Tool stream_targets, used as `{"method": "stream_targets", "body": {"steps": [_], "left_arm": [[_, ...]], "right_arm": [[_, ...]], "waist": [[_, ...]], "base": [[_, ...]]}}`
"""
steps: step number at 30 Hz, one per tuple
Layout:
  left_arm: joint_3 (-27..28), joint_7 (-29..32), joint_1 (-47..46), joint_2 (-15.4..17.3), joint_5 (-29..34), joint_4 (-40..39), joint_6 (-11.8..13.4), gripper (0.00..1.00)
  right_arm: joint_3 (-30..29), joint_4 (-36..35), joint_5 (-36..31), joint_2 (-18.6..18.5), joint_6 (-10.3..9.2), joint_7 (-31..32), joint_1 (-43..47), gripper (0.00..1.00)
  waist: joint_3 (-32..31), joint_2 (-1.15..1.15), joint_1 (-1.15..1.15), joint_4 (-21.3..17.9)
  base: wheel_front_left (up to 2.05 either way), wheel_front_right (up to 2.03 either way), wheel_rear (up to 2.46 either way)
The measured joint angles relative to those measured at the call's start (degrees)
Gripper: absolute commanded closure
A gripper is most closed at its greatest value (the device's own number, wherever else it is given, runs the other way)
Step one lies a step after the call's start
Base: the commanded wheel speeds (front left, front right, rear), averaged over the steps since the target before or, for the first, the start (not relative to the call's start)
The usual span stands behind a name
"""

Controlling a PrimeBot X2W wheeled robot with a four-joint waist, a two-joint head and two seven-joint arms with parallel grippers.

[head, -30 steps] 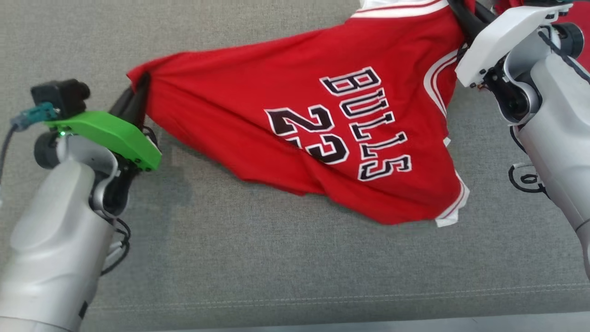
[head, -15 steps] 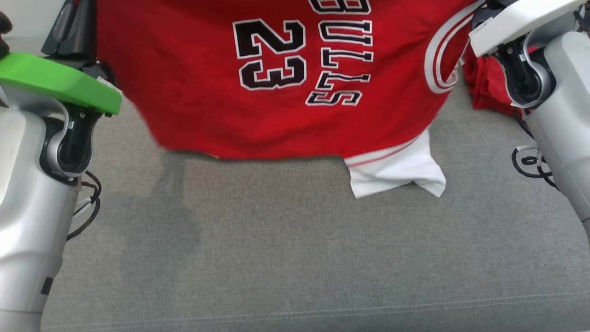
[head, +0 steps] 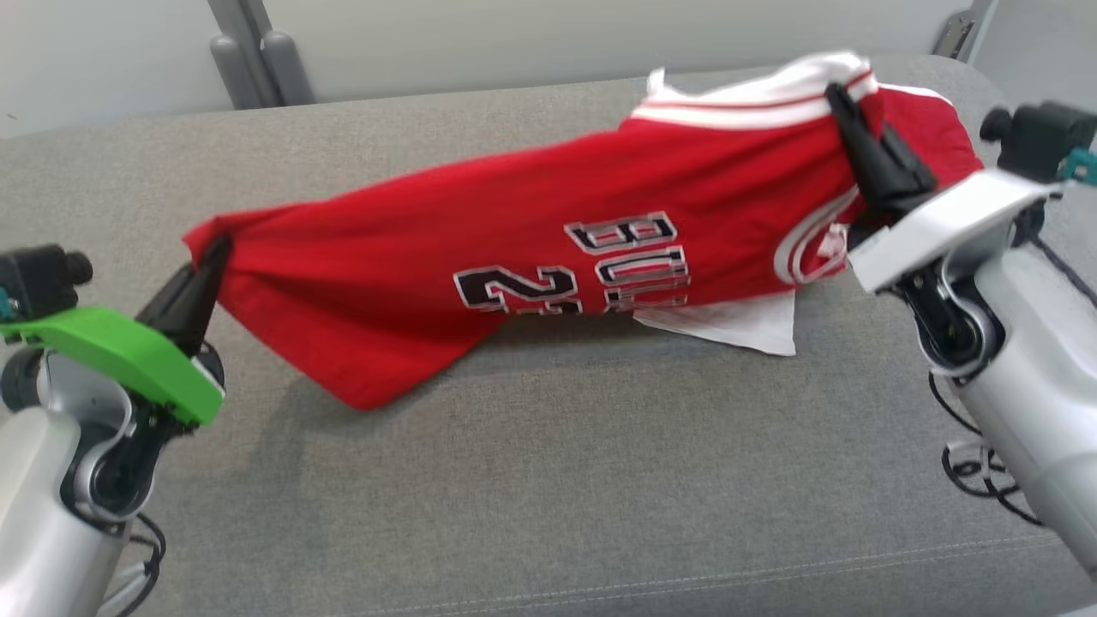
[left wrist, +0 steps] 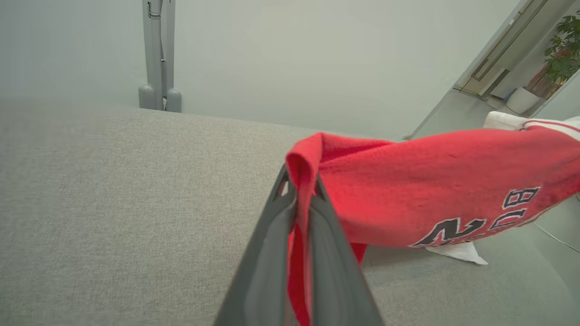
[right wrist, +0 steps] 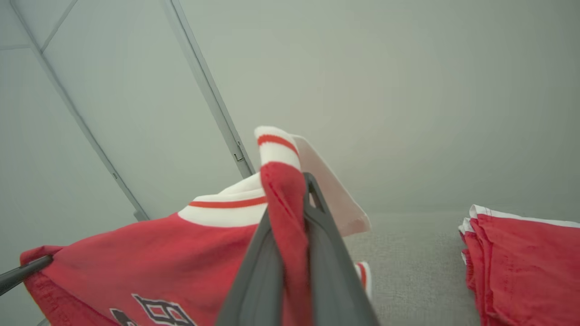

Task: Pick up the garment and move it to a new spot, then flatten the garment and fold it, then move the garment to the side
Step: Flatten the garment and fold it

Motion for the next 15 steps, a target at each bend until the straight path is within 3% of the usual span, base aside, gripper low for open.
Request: {"method": "stream_targets", "body": {"steps": [8, 15], "left_arm": [[0.6, 4.6, 3.6, 3.2, -3.9, -4.2, 0.0, 1.0], [-0.2, 11.2, -6.2, 4.2, -5.9, -4.0, 0.0, 1.0]], "right_arm": [[0.9, -5.2, 3.1, -2.4, 0.0, 1.4, 3.8, 1.0], [1.6, -6.5, 5.0, -2.9, 0.0, 7.0, -3.8, 1.0]], "waist": [[1.9, 0.0, 0.0, -1.2], [5.5, 0.0, 0.0, -1.9]], "base": [[0.0, 0.0, 0.0], [0.0, 0.0, 0.0]]}}
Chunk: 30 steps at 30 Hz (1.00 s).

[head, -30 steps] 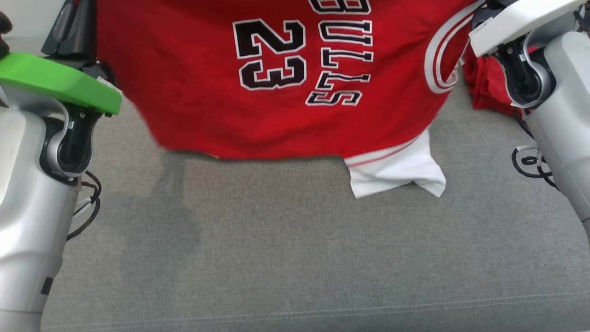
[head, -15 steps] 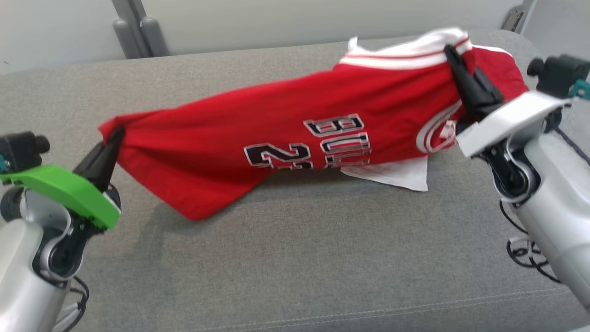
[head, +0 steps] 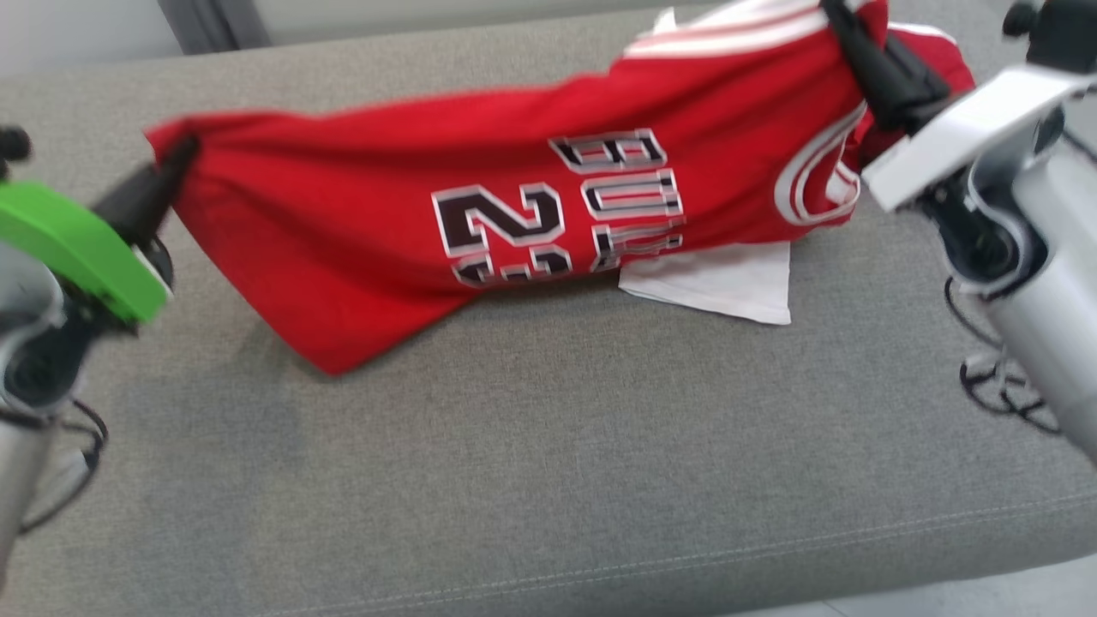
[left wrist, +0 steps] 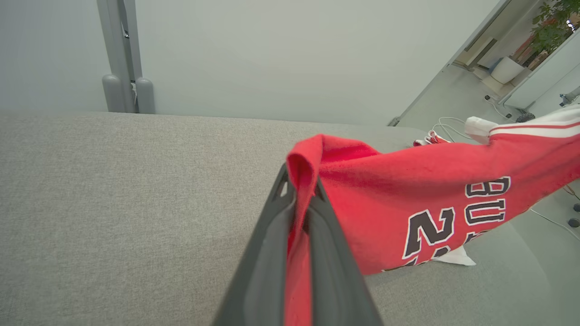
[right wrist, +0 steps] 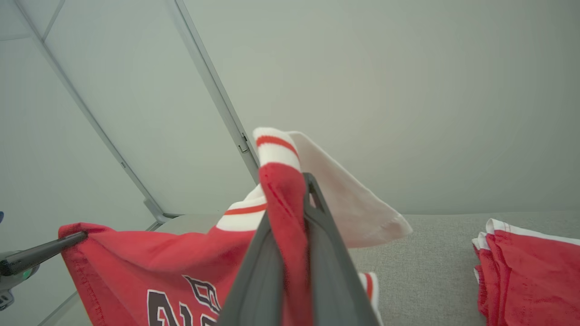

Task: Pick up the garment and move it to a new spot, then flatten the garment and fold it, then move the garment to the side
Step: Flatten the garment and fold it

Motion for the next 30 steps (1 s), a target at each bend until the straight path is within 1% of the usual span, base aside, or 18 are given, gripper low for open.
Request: {"method": "stream_targets", "body": {"steps": [3, 6, 7, 8, 10, 11, 14, 16, 19, 22, 25, 30], "left_arm": [[1.0, 1.9, -6.4, 0.1, 0.1, 2.5, 0.0, 1.0], [3.3, 2.2, -13.9, 0.6, 1.2, 3.8, 0.3, 1.0], [5.8, 1.2, -19.1, 1.3, 2.2, 3.7, 0.3, 1.0], [7.4, 0.2, -21.6, 1.3, 2.3, 3.6, 0.3, 1.0], [9.9, -1.9, -26.7, 1.3, 2.6, 3.4, 0.3, 1.0], [10.6, -3.2, -28.5, 1.0, 2.6, 3.5, 0.1, 1.0], [11.8, -5.9, -30.2, -1.5, 1.5, 3.9, 0.1, 1.0], [10.6, -6.7, -29.7, -2.7, 0.9, 5.3, 0.1, 1.0], [7.5, -7.0, -25.3, -2.8, 1.0, 6.0, 0.0, 1.0], [6.0, -8.0, -18.4, -2.8, 0.5, 6.5, 0.0, 1.0], [5.2, -9.3, -11.6, -2.8, -0.9, 5.9, 0.0, 1.0], [3.1, -11.5, 0.0, -3.6, -4.2, 4.3, 0.0, 1.0]], "right_arm": [[-0.2, 1.6, 0.2, -0.1, 0.0, 2.4, -5.6, 1.0], [-2.4, 3.1, 0.5, 0.9, 0.0, 3.6, -12.9, 1.0], [-4.4, 3.7, 1.0, 2.4, -0.01, 3.6, -18.7, 1.0], [-5.0, 3.7, 0.8, 3.0, -0.08, 3.6, -21.7, 1.0], [-6.9, 3.6, 0.5, 3.9, -0.15, 2.7, -27.3, 1.0], [-7.7, 3.4, 0.1, 4.0, -0.08, 1.1, -29.4, 1.0], [-9.2, 2.9, -1.3, 4.5, -0.08, -3.2, -31.9, 1.0], [-8.3, 3.2, -1.8, 4.8, -0.08, -4.5, -31.5, 1.0], [-5.2, 3.6, -3.1, 5.1, -0.07, -5.1, -27.5, 1.0], [-2.8, 3.3, -3.1, 5.4, -0.08, -5.7, -20.5, 1.0], [-0.9, 1.6, -1.6, 5.8, -0.08, -6.3, -13.4, 1.0], [-0.3, -0.7, 2.0, 5.1, -0.08, -6.6, -1.4, 1.0]], "waist": [[2.0, 0.0, 0.0, -0.3], [4.0, 0.0, 0.0, -0.6], [5.5, 0.0, 0.0, -0.9], [6.2, 0.0, 0.0, -1.1], [7.7, 0.0, 0.0, -1.4], [8.3, 0.0, 0.0, -1.5], [10.0, 0.0, 0.0, -1.8], [10.5, 0.0, 0.0, -1.7], [10.2, 0.0, 0.0, -1.3], [9.2, 0.0, 0.0, -0.9], [7.9, 0.0, 0.0, -0.6], [5.2, 0.0, 0.0, -0.5]], "base": [[0.0, 0.0, 0.0], [0.0, 0.0, 0.0], [0.0, 0.0, 0.0], [0.0, 0.0, 0.0], [0.0, 0.0, 0.0], [0.0, 0.0, 0.0], [0.0, 0.0, 0.0], [0.0, 0.0, 0.0], [0.0, 0.0, 0.0], [0.0, 0.0, 0.0], [0.0, 0.0, 0.0], [0.0, 0.0, 0.0]]}}
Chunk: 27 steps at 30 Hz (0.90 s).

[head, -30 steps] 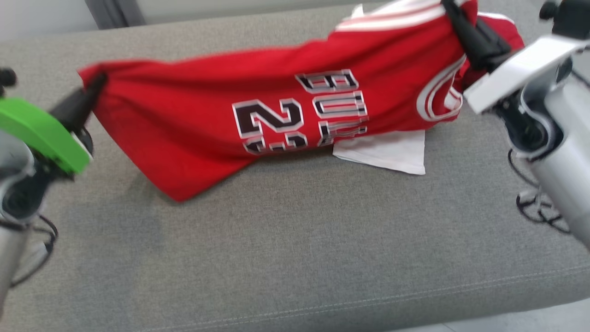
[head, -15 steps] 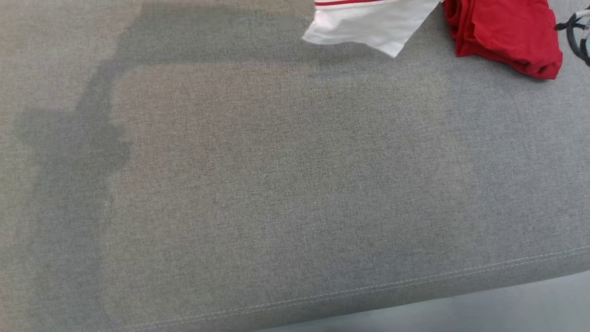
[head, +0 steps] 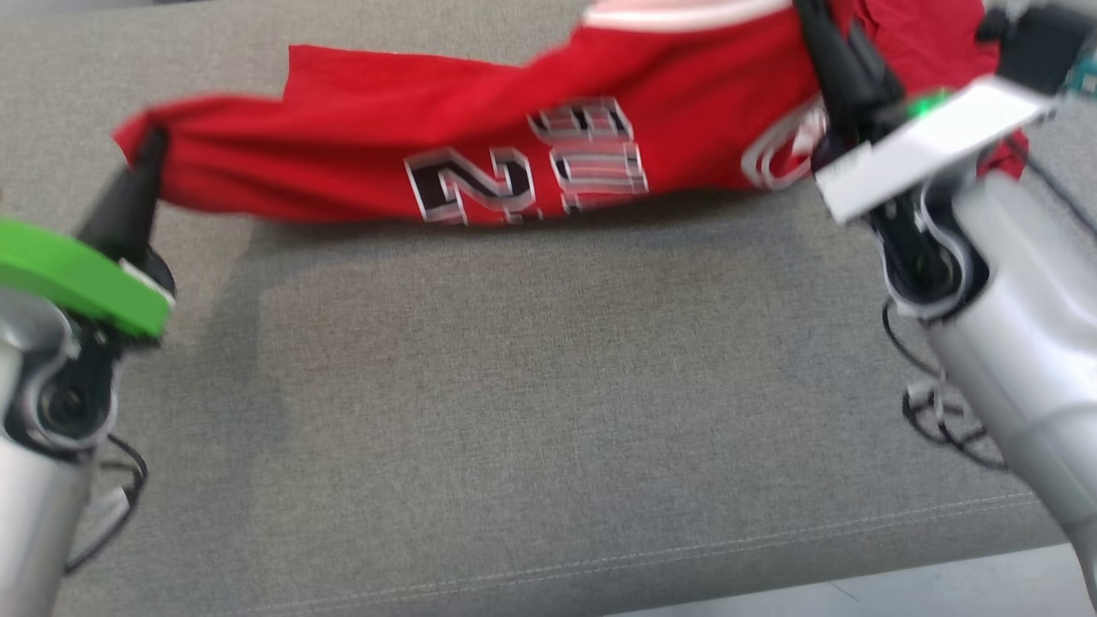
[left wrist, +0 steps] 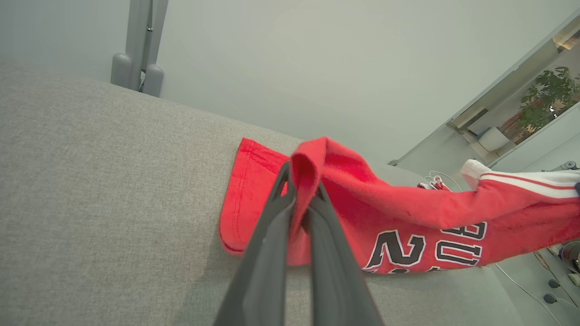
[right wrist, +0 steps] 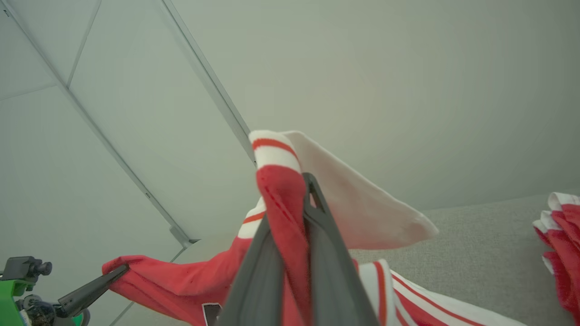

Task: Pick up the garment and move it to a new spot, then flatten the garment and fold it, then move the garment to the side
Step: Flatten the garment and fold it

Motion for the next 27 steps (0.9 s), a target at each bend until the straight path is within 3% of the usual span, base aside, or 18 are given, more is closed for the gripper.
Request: {"method": "stream_targets", "body": {"steps": [5, 14, 22, 27], "left_arm": [[-0.7, -3.0, 8.4, -0.1, -0.6, -1.3, 0.0, 1.0], [-1.1, -6.5, 19.5, 0.4, -2.5, -4.7, 0.0, 1.0], [-1.8, -8.5, 28.6, 0.4, -3.7, -4.6, 0.0, 1.0], [-6.2, -7.7, 29.3, 0.2, -2.4, -5.6, 0.0, 1.0]], "right_arm": [[-2.1, -1.6, 3.8, -2.1, 0.0, -0.1, 11.3, 1.0], [-3.4, -10.1, 8.5, -2.5, 0.0, -0.1, 26.7, 1.0], [-0.2, -13.7, 7.3, -5.8, 0.0, -0.1, 34.6, 1.0], [3.6, -13.1, 6.7, -8.4, 0.0, -0.1, 38.7, 1.0]], "waist": [[-2.9, 0.0, 0.0, 0.2], [-6.7, 0.0, 0.0, 0.6], [-7.2, 0.0, 0.0, -0.6], [-7.5, 0.0, 0.0, -1.3]], "base": [[0.0, 0.0, 0.0], [0.0, 0.0, 0.0], [0.0, 0.0, 0.0], [0.0, 0.0, 0.0]]}}
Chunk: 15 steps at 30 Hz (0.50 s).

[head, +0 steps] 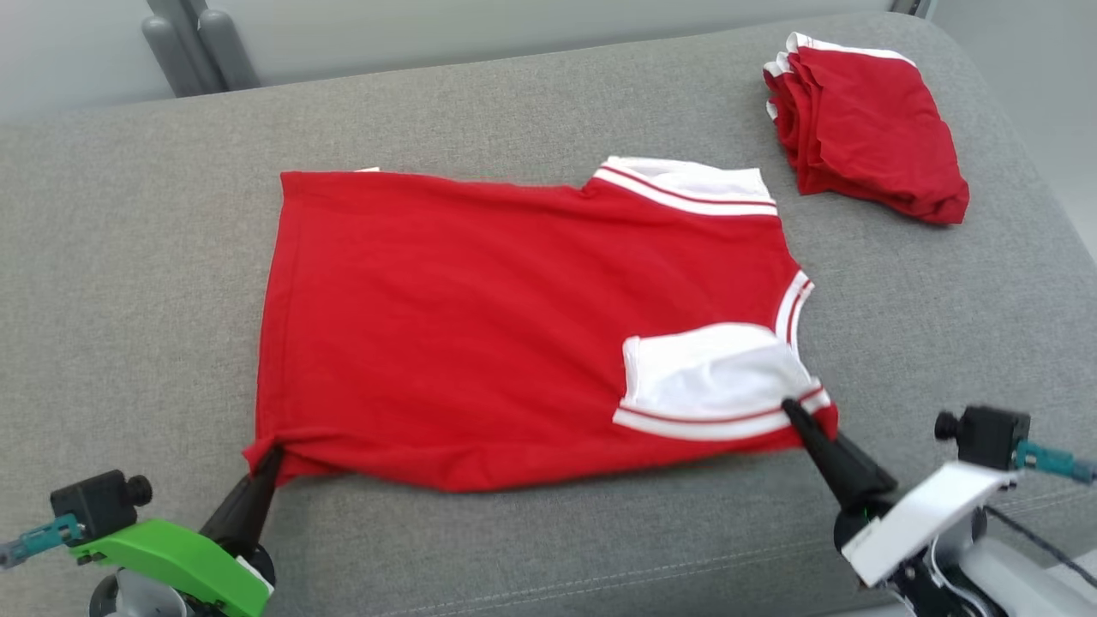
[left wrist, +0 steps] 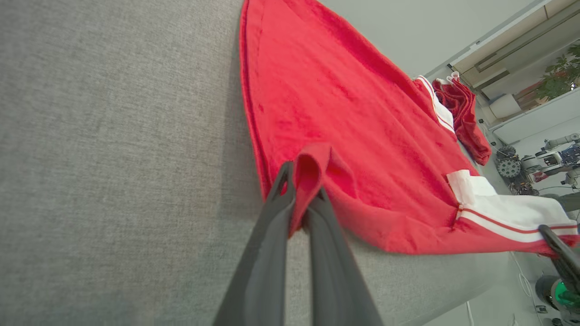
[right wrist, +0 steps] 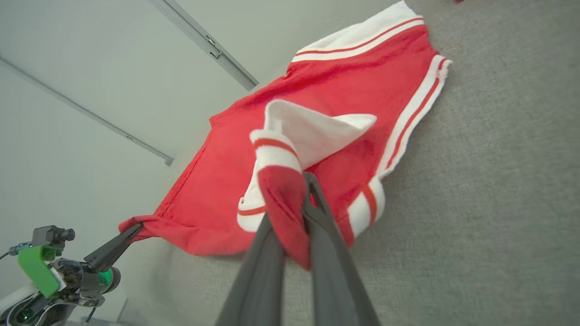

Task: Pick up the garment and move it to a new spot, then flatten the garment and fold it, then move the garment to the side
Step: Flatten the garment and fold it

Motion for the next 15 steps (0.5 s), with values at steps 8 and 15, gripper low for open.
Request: {"method": "stream_targets", "body": {"steps": [8, 15], "left_arm": [[0.9, -2.5, 0.2, 0.2, 0.8, -1.1, 0.0, 1.0], [1.5, -3.1, -0.6, 0.2, 1.7, -1.5, 0.0, 1.0]], "right_arm": [[-0.1, 0.1, 0.3, -1.4, 0.0, 0.0, 3.7, 1.0], [-5.1, -2.2, -1.5, -1.2, 0.0, 0.0, 3.8, 1.0]], "waist": [[0.5, 0.0, 0.0, 0.4], [1.1, 0.0, 0.0, 0.6]], "base": [[0.0, 0.0, 0.0], [0.0, 0.0, 0.0]]}}
